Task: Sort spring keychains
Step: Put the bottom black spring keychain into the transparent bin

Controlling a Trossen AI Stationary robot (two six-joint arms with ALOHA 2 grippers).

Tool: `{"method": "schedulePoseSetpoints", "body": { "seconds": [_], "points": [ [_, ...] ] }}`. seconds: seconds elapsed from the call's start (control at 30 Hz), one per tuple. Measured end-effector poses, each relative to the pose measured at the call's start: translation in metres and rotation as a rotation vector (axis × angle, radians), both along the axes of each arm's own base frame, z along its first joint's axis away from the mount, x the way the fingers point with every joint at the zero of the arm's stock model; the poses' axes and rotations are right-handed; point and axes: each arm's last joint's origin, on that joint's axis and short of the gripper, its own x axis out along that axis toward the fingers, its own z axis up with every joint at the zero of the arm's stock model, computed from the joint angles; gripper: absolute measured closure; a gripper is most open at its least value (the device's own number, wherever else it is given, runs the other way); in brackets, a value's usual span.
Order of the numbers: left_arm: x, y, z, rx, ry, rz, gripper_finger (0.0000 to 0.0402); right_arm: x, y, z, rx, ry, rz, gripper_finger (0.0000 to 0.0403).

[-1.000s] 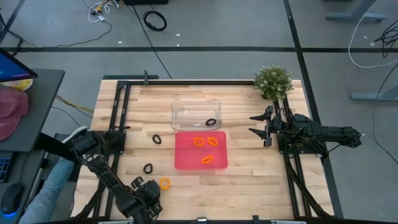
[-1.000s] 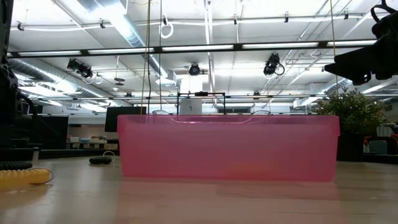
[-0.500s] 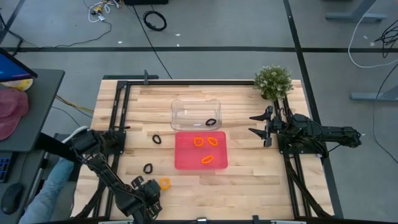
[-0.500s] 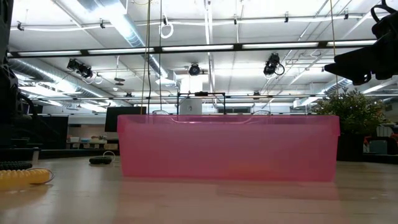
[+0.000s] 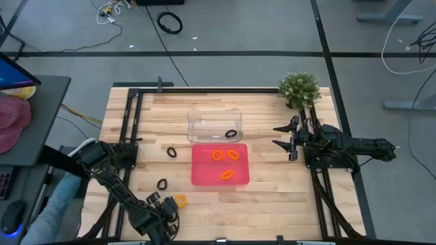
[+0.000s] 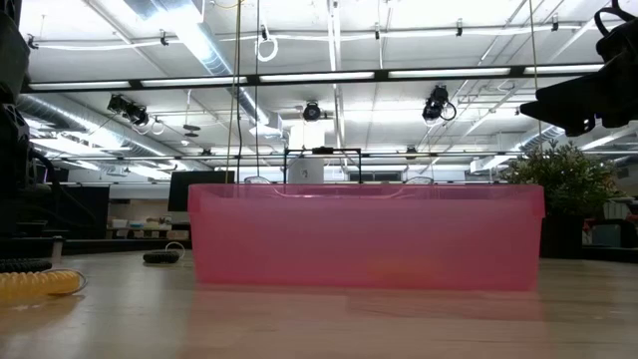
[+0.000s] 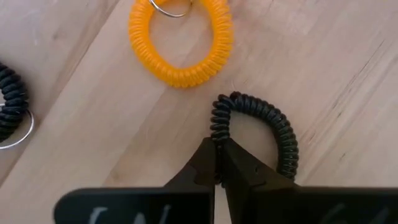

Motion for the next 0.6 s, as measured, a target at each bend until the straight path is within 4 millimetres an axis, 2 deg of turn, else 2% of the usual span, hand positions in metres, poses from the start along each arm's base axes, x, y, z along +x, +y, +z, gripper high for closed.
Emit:
{"method": "schedulePoseSetpoints", "body": {
  "seconds": [0.27, 0.43, 0.6],
  "points": [
    [0.004, -0.007, 0.015, 0.038, 0.000, -0.009, 0.0392, 0.000, 0.000, 0.000, 0.000, 0.000, 0.000, 0.0156],
    [0.009, -0.014, 0.037, 0.089, -0.053, -0.040, 0.0392, 0.000, 0.000, 0.000, 0.000, 0.000, 0.000, 0.0156],
    [0.011, -0.012, 0.058, 0.195, -0.075, -0.044, 0.0392, 0.000, 0.000, 0.000, 0.000, 0.001, 0.000, 0.0156]
  ]
}}
